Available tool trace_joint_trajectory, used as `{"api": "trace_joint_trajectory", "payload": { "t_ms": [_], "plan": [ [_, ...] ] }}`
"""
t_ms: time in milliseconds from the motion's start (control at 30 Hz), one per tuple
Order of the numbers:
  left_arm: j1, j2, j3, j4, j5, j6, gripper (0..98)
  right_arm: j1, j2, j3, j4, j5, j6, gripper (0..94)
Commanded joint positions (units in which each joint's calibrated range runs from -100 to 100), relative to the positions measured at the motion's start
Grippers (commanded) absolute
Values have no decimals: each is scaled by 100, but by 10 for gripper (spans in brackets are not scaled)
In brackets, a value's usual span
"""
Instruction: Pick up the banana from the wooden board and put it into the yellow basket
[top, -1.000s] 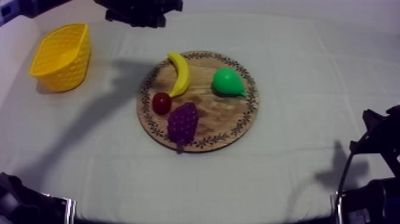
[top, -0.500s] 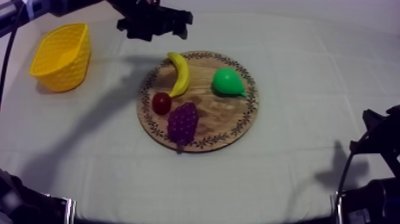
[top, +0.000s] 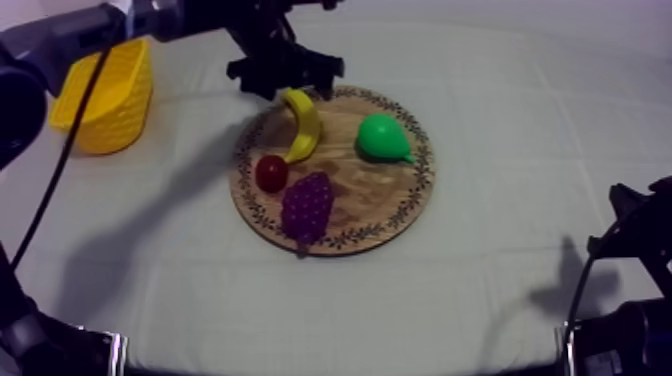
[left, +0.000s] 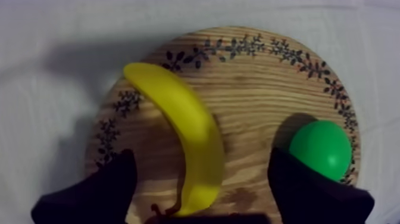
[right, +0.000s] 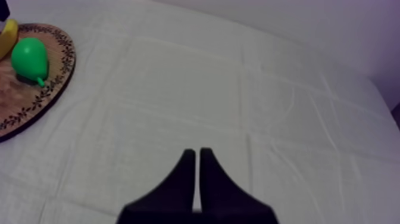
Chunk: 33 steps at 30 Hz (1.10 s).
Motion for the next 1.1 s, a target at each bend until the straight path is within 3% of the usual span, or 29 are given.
{"api": "trace_joint_trajectory", "payload": {
  "t_ms": [0, 767, 1067],
  "plan": [
    [1, 302, -268, 22, 68, -25, 802, 1, 4, -3, 1, -1, -1, 6],
    [-90, 1277, -1082, 206, 578, -13, 679, 1, 4, -3, 1, -1, -1, 6],
    [-74, 1257, -993, 215, 635, 30, 495, 1, 4, -3, 1, -1, -1, 6]
  ]
}}
